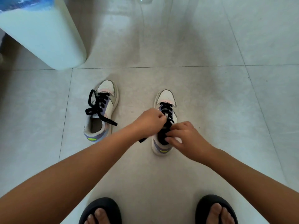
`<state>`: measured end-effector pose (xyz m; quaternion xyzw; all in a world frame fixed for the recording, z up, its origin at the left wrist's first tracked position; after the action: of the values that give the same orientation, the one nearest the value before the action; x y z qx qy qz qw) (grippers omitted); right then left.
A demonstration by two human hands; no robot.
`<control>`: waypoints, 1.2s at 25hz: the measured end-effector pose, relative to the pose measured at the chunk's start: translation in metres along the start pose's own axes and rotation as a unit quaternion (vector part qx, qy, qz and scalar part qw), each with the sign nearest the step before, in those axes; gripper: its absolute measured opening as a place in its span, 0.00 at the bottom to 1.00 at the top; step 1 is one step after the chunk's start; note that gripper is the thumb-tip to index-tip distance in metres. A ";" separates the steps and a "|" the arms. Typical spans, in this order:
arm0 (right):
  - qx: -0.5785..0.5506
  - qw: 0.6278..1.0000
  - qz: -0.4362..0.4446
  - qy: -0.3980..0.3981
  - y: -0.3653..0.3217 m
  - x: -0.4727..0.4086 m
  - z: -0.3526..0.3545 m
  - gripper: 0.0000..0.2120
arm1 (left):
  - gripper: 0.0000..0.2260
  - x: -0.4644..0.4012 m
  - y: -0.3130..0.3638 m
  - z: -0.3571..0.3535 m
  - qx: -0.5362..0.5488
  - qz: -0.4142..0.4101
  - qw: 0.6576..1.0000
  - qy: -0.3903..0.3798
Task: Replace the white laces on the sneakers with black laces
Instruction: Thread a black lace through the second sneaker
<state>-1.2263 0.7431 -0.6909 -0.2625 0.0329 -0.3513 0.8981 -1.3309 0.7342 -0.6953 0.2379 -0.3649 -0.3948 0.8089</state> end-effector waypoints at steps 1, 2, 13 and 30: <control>-0.038 0.999 -0.021 0.022 0.006 0.000 0.008 0.13 | 0.11 0.009 0.004 -0.001 -0.028 -0.043 0.998 0.021; -0.068 0.996 -0.049 0.016 0.012 0.002 0.009 0.10 | 0.11 0.019 0.007 -0.004 -0.046 -0.081 0.995 0.043; 0.018 0.998 -0.048 0.023 0.006 0.000 0.004 0.06 | 0.13 0.023 0.005 -0.078 -0.297 -0.144 0.931 -0.159; 0.090 0.979 0.062 -0.175 -0.034 -0.001 -0.041 0.19 | 0.23 -0.027 -0.143 0.130 -0.147 -0.024 0.988 0.029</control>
<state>-1.2578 0.7046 -0.7092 -0.2350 -0.1403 -0.2453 0.9300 -1.5097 0.6618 -0.7217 0.1362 -0.2740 -0.4563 0.8356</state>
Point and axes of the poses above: each hand's wrist, its own x-axis away from the middle knuckle, its own z-axis out of the back of the hand, y = z × x, the point moved 10 cm from there along -x, towards the middle knuckle, and after that the axes turned 14 degrees about y, right-handed, at the moved point
